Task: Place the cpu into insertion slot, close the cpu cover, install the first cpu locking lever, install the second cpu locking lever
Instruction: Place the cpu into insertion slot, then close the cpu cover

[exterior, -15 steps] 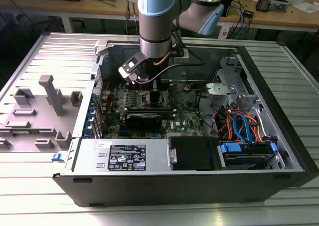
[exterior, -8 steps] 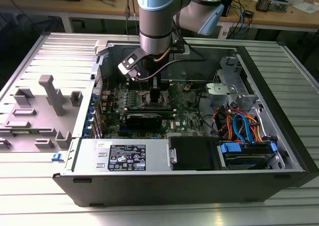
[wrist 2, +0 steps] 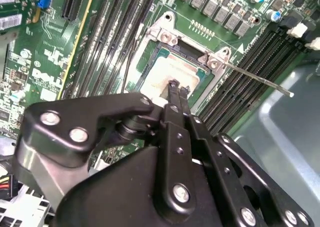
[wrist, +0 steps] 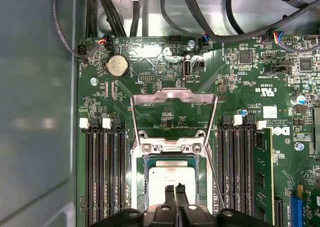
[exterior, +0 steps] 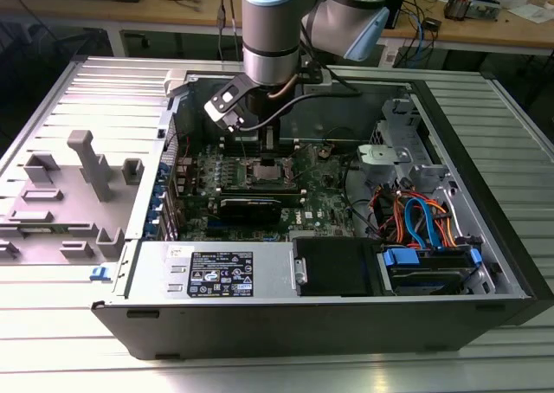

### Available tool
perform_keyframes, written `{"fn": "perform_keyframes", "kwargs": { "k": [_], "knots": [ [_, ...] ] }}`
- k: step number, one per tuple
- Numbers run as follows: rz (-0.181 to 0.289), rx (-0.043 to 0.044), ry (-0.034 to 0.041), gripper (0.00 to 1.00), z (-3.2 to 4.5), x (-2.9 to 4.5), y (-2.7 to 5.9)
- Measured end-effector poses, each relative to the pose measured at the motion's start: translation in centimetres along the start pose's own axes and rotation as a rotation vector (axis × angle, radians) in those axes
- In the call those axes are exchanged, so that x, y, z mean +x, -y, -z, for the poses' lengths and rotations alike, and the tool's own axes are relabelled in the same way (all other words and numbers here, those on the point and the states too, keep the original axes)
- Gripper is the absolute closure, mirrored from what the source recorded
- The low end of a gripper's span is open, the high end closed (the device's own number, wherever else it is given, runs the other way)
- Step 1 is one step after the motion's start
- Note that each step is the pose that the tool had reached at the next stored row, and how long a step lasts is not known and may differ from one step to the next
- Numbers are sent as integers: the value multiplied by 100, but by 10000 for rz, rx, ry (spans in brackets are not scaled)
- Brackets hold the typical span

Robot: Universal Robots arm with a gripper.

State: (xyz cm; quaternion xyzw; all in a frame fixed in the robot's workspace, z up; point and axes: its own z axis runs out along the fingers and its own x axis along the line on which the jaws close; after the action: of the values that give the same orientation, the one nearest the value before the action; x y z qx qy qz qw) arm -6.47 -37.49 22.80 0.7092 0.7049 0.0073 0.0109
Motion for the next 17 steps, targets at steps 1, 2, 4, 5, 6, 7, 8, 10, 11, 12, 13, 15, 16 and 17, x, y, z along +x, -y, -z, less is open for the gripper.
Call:
{"fn": "perform_keyframes", "kwargs": {
  "k": [1,2,4,5,6,7,8,10,11,12,13,15,16,17],
  "knots": [
    [0,1,2,89,1,0,0],
    [0,2,3,89,1,0,0],
    [0,2,3,89,2,-1,-1],
    [0,2,3,89,1,-1,-1],
    [0,2,3,89,1,-1,-5],
    [0,3,4,89,1,-1,-9],
    [0,2,4,89,1,0,-9],
    [0,2,4,89,6,0,-9],
    [0,2,4,89,8,-1,-9],
    [0,1,3,89,11,0,-9],
    [0,3,4,89,12,-1,-9],
    [0,2,4,89,13,-1,-9],
    [1,2,5,89,14,-1,-9],
    [1,1,4,89,15,-1,-9]
  ]
}}
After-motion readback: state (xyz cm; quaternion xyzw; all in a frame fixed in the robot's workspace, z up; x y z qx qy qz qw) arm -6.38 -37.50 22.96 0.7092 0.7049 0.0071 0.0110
